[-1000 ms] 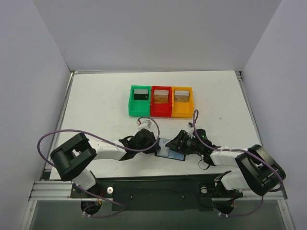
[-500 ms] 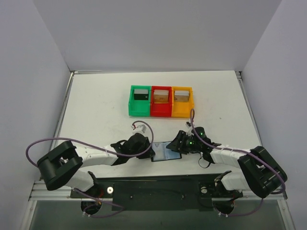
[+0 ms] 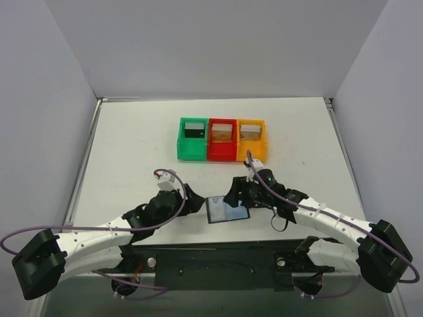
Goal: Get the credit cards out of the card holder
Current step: Remove the credit card from the card holder.
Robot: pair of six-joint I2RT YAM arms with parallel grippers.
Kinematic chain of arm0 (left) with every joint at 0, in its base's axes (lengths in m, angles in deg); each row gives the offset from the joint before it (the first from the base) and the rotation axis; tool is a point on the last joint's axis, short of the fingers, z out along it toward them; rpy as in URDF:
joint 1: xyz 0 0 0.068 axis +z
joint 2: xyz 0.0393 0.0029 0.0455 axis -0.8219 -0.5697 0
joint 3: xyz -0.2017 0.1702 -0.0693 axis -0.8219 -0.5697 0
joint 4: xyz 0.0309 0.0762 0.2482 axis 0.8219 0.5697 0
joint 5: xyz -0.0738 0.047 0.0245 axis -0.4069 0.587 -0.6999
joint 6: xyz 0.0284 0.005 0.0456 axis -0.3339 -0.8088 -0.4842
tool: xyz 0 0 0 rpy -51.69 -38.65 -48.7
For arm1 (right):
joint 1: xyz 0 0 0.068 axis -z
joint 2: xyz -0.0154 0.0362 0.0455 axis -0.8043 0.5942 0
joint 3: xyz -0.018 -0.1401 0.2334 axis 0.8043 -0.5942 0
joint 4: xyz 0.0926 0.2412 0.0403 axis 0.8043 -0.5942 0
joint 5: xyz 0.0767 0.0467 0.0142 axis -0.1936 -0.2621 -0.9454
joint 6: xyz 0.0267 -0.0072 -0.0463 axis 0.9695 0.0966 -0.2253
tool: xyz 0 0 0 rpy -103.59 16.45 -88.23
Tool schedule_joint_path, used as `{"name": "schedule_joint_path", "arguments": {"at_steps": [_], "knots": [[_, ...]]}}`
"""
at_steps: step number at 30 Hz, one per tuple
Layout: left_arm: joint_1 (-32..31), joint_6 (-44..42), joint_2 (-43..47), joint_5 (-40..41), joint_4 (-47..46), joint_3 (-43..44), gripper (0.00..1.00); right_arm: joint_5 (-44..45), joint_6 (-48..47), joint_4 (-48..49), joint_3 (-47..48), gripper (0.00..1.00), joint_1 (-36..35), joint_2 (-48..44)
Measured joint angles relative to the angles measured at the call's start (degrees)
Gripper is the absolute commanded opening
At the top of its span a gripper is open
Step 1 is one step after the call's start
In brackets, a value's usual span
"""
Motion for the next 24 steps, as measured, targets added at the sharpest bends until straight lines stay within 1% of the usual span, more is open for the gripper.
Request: {"name": "schedule_joint_path", "arguments": {"at_steps": [1, 2, 3, 5, 6, 7, 8, 9, 10, 11, 12, 14, 19, 22, 24], "knots": [[0.17, 0.28, 0.98, 0.59, -1.97, -1.79, 0.91, 1.86, -0.94, -0.9, 1.27, 0.65, -2.01, 0.02], [0.42, 0.57, 1.64, 0.7, -3.65, -3.45, 0.91, 1.77, -1.27, -1.07, 1.99, 0.65, -3.26, 0.09], [1.16, 0.96, 1.92, 0.24, -6.23, -5.35, 0.9, 0.66, -1.07, -0.63, 2.19, 0.65, -3.04, 0.31], [3.26, 1.11, 1.7, -1.86, -10.08, -8.11, 0.85, -2.78, 0.04, -0.04, 2.19, 0.63, 0.92, 2.03], [4.9, 1.07, 1.27, -4.02, -11.26, -8.92, 0.79, -4.35, 0.35, 0.31, 2.12, 0.58, 2.82, 3.26], [6.1, 0.83, 0.5, -5.7, -12.13, -9.05, 0.77, -5.46, 0.85, 0.85, 1.88, 0.56, 4.59, 4.61], [6.99, 0.59, -0.46, -6.97, -13.51, -8.98, 0.69, -6.36, 1.42, 1.73, 1.18, 0.5, 5.6, 5.4], [7.52, 0.17, -1.51, -8.24, -14.45, -8.63, 0.65, -7.41, 1.86, 2.51, 0.22, 0.47, 5.9, 5.7], [7.63, -0.09, -2.91, -9.62, -15.34, -8.15, 0.54, -8.61, 2.25, 3.1, -0.66, 0.43, 5.88, 5.79], [7.69, -0.33, -4.57, -11.34, -16.41, -7.52, 0.48, -9.51, 2.71, 3.65, -1.22, 0.4, 5.86, 5.95], [7.78, -0.42, -6.38, -13.0, -17.59, -6.93, 0.39, -10.6, 3.23, 4.72, -1.86, 0.36, 5.86, 6.29], [7.87, -0.76, -10.75, -16.83, -21.18, -5.75, 0.28, -12.72, 4.57, 7.34, -2.97, 0.34, 5.77, 7.17], [7.87, -0.5, -19.54, -23.8, -30.27, -4.11, 0.19, -15.82, 8.09, 13.62, -4.74, 0.32, 5.46, 8.85], [7.87, -0.09, -23.21, -25.86, -33.83, -3.72, 0.13, -17.25, 9.68, 17.68, -4.81, 0.31, 5.46, 11.08], [7.87, 0.04, -24.72, -26.64, -35.23, -3.65, 0.07, -17.92, 10.69, 19.98, -5.14, 0.29, 5.46, 12.66]]}}
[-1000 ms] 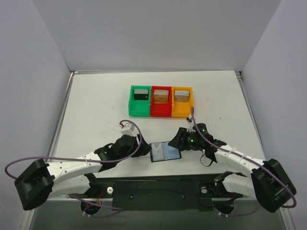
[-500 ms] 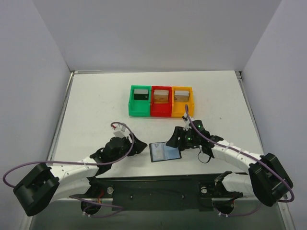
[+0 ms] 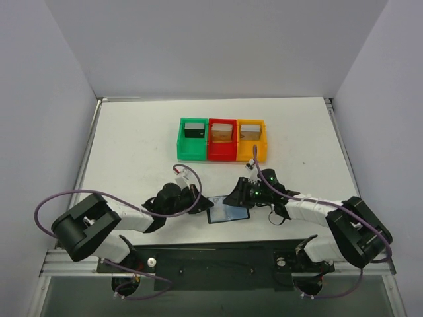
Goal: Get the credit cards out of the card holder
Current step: Remove the credit card from the card holder.
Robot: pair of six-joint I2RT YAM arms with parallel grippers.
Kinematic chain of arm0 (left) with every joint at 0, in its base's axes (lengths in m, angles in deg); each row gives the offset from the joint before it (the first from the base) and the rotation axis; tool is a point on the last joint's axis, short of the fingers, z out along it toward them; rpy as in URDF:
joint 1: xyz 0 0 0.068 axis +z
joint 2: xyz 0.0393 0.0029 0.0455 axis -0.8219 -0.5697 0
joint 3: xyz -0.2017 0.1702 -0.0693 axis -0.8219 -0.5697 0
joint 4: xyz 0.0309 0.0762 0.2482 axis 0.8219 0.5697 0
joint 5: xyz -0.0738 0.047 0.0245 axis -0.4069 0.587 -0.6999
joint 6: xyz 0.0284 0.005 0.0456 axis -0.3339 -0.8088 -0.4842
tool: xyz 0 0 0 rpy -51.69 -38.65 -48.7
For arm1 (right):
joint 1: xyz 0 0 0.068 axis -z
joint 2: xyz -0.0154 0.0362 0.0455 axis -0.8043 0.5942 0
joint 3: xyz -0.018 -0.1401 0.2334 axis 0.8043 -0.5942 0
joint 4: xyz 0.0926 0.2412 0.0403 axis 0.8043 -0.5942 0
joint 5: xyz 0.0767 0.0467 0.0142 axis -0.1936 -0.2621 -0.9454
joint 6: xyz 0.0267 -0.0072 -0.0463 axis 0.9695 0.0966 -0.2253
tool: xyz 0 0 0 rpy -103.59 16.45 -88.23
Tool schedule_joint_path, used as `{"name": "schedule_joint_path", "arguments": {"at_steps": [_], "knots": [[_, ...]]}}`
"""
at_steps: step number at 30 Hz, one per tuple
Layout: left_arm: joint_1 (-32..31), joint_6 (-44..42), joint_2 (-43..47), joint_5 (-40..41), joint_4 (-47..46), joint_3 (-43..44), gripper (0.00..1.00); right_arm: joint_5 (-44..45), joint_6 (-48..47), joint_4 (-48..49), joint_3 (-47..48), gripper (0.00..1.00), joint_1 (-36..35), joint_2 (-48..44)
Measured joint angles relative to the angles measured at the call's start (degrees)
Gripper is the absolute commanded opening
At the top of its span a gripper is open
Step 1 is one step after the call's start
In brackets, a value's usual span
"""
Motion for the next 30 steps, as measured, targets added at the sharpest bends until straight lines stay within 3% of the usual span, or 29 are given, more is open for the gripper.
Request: {"name": "schedule_joint_path", "arguments": {"at_steps": [11, 20, 30], "knots": [[0.0, 0.17, -7.19, -0.57, -1.97, 0.96, 0.0, -2.43, 3.74, 7.13, -1.33, 0.23, 0.0, 6.36], [0.0, 1.33, -11.02, 0.48, -3.58, 2.89, 0.0, -3.34, 5.01, 10.45, -1.6, 0.34, 0.0, 9.01], [-0.04, 1.92, -11.43, 1.99, -4.26, 2.89, 0.0, -3.37, 5.03, 11.39, -2.58, 0.36, 0.07, 9.25]]}}
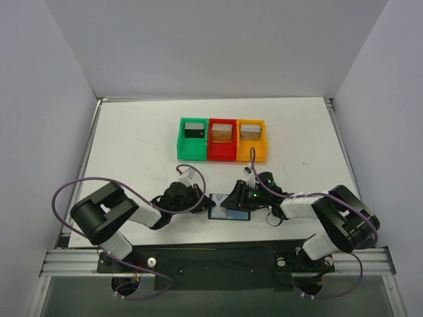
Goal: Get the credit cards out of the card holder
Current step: Remove the credit card from the card holder.
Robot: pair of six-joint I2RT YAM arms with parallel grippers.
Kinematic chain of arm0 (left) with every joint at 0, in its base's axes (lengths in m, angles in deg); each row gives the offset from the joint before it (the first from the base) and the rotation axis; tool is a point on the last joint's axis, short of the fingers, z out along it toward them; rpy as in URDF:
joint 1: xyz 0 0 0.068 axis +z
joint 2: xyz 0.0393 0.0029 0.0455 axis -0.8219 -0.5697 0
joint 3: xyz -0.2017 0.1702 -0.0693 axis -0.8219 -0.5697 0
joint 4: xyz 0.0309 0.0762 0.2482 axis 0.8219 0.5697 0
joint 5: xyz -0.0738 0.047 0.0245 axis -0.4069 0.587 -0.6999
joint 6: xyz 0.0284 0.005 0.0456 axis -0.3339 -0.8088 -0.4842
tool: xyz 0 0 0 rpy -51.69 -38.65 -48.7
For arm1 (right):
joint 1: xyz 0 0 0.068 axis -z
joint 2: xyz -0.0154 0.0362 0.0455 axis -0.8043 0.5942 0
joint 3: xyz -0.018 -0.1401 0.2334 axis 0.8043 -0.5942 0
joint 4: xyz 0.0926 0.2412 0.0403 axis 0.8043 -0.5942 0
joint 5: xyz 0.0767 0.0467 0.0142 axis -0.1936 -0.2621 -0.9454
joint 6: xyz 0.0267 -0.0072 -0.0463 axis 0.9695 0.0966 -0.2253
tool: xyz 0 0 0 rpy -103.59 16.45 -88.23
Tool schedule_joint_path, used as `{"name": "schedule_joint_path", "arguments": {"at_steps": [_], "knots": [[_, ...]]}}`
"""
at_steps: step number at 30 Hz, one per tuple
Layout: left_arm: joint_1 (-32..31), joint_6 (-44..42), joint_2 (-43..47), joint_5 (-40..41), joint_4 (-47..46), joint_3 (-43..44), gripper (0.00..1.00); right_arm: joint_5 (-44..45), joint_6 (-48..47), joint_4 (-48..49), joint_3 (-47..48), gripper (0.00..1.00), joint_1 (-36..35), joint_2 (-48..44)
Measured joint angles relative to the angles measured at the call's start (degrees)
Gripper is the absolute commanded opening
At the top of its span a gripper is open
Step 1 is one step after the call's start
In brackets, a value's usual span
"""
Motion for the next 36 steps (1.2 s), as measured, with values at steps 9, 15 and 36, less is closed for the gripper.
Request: {"name": "schedule_joint_path", "arguments": {"at_steps": [9, 15, 36], "knots": [[0.0, 0.55, 0.04, 1.09, -0.31, -0.24, 0.0, 0.42, -0.02, 0.17, -1.14, 0.37, 0.74, 0.0], [0.0, 0.85, 0.04, 1.51, -0.72, -0.52, 0.0, 0.39, 0.48, 1.01, -1.14, 0.37, 0.76, 0.28], [-0.13, 1.09, -0.28, 2.16, -1.6, -0.76, 0.0, 0.37, 1.86, 3.78, -1.14, 0.38, 0.76, 0.94]]}}
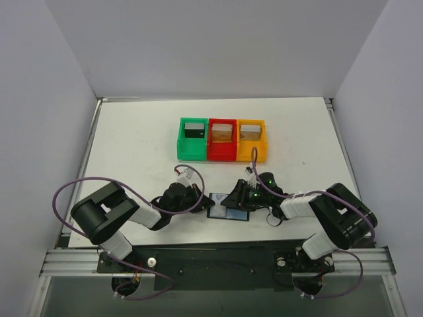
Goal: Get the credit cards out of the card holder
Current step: Remove the credit card from the card holder.
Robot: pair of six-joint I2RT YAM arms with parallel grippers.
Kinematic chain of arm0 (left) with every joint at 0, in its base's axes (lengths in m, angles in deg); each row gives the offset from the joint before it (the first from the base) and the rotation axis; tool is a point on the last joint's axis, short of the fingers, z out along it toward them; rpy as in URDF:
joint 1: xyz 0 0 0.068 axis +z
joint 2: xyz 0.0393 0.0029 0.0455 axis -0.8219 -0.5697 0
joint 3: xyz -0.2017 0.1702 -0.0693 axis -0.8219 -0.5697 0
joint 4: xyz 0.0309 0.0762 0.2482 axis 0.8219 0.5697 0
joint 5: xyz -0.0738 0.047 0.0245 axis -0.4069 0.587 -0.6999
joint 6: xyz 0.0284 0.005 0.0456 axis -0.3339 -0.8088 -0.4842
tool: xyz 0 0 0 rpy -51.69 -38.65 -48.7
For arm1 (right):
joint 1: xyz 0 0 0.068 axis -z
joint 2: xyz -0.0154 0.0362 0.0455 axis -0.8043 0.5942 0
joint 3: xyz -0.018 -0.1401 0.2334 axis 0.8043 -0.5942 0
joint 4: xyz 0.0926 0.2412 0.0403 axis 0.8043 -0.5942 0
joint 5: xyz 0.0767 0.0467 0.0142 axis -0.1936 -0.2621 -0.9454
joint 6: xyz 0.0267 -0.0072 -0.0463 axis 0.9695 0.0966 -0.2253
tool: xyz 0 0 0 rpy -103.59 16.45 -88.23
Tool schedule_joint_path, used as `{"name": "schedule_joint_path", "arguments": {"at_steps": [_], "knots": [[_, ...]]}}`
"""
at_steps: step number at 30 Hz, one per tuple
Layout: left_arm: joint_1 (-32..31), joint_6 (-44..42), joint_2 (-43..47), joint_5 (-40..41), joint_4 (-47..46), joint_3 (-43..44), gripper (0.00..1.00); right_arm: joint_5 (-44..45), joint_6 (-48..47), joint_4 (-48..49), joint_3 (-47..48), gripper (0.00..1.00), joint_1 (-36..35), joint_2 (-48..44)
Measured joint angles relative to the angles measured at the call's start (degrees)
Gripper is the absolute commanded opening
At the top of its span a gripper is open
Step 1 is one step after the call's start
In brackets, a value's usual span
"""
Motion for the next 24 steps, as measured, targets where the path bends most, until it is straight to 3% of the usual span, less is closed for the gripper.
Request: {"name": "schedule_joint_path", "arguments": {"at_steps": [13, 24], "knots": [[-0.2, 0.26, 0.0, 0.74, -0.85, -0.5, 0.0, -0.61, 1.4, 2.97, -0.11, 0.38, 0.0, 2.78], [-0.2, 0.42, -1.36, 1.44, -3.04, -0.55, 0.0, -2.21, 7.21, 13.05, -1.77, 0.38, 0.09, 7.26]]}}
